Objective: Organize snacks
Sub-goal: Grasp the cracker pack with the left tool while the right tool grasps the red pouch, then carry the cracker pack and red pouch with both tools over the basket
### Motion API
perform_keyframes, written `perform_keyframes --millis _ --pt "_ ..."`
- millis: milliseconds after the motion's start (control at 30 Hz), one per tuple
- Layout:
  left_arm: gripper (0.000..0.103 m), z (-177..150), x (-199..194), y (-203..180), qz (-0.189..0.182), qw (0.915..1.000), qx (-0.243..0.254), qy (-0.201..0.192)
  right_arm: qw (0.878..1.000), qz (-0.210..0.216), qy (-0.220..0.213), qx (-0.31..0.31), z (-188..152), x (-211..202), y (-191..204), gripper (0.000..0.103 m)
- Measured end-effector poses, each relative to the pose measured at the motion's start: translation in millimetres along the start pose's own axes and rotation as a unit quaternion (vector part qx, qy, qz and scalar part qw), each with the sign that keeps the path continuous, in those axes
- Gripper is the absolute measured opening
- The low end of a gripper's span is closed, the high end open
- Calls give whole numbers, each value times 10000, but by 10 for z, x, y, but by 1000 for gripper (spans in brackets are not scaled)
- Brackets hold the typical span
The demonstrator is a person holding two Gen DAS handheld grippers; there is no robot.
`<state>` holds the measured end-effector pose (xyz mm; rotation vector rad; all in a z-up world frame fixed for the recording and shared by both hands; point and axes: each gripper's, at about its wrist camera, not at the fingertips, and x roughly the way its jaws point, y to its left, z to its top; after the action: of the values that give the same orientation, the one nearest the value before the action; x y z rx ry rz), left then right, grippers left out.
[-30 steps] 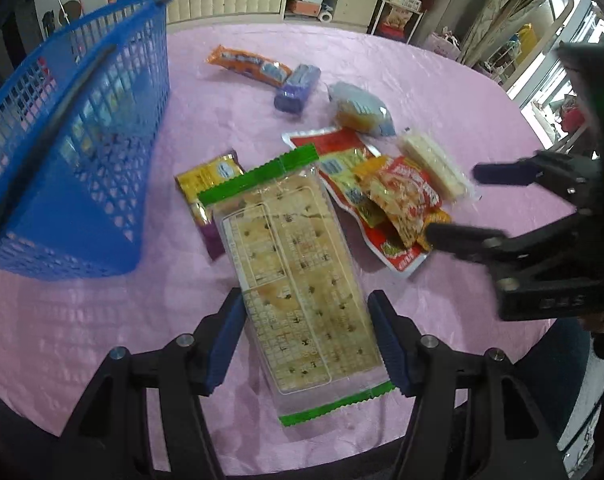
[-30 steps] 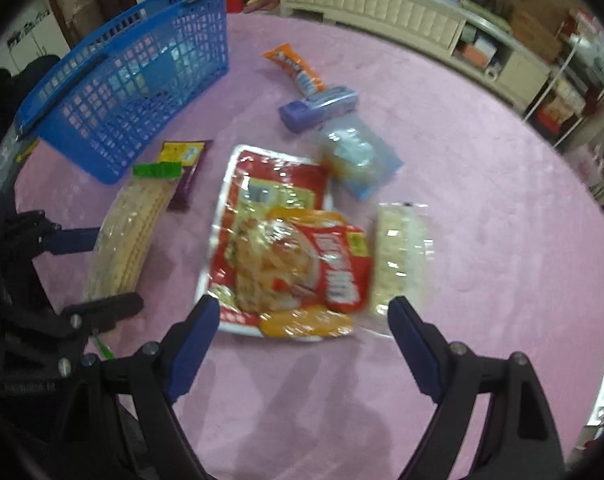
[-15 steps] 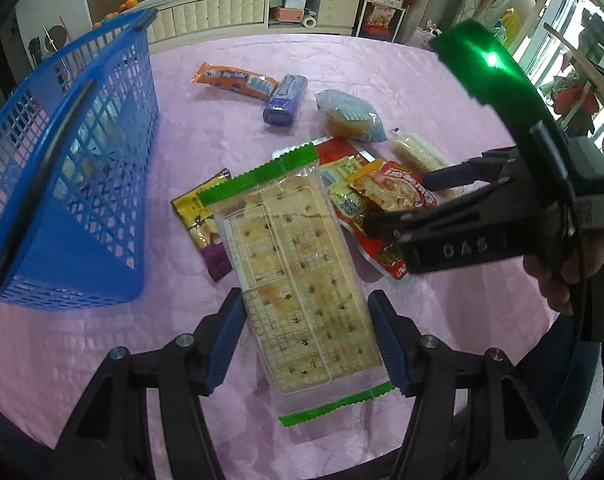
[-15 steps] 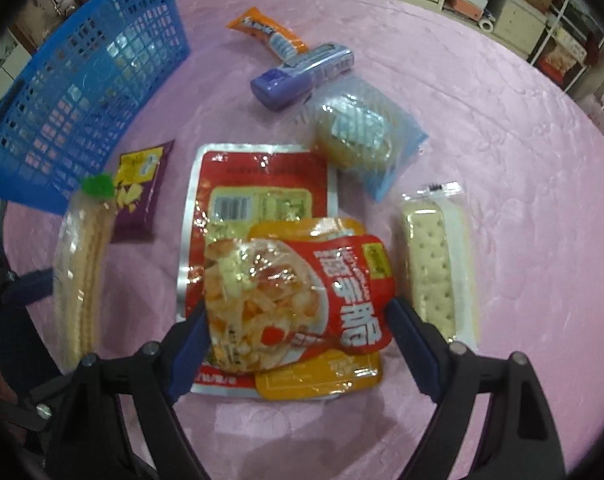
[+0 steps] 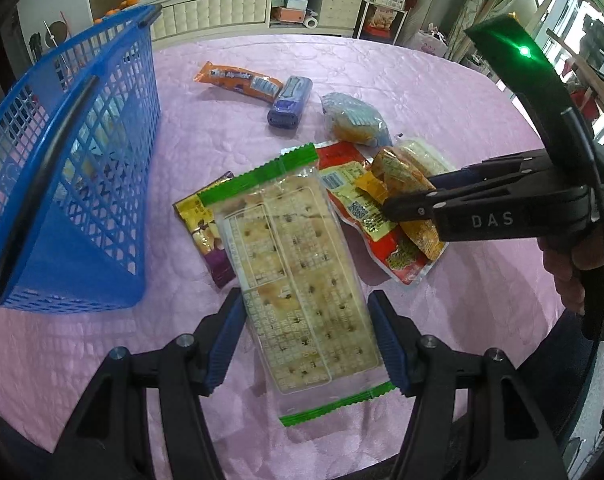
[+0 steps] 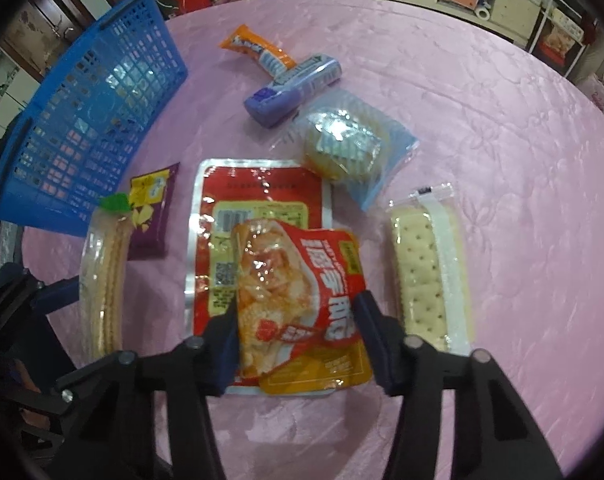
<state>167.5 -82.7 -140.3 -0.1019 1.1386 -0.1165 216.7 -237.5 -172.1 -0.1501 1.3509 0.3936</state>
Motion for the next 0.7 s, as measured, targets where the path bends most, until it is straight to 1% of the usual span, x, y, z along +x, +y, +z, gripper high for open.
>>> perform_keyframes --millis 167,300,367,467,700 --pt "60 -4 -38 -25 21 10000 46 -20 9997 -110 -133 -195 -17 -134 18 39" --pt "60 -11 -109 -23 34 9999 45 -84 9994 -115 -235 -211 -42 -228 41 28" --pt "60 -16 -142 -29 50 9999 54 -114 9994 -67 -244 -223 -78 -294 25 14" --pt "60 -27 -203 -36 32 9999 33 -162 9991 -148 -312 -256 -138 -303 130 12" --pt "60 -79 -381 -69 7 9996 47 -295 9982 -214 -493 -281 -305 -516 222 11"
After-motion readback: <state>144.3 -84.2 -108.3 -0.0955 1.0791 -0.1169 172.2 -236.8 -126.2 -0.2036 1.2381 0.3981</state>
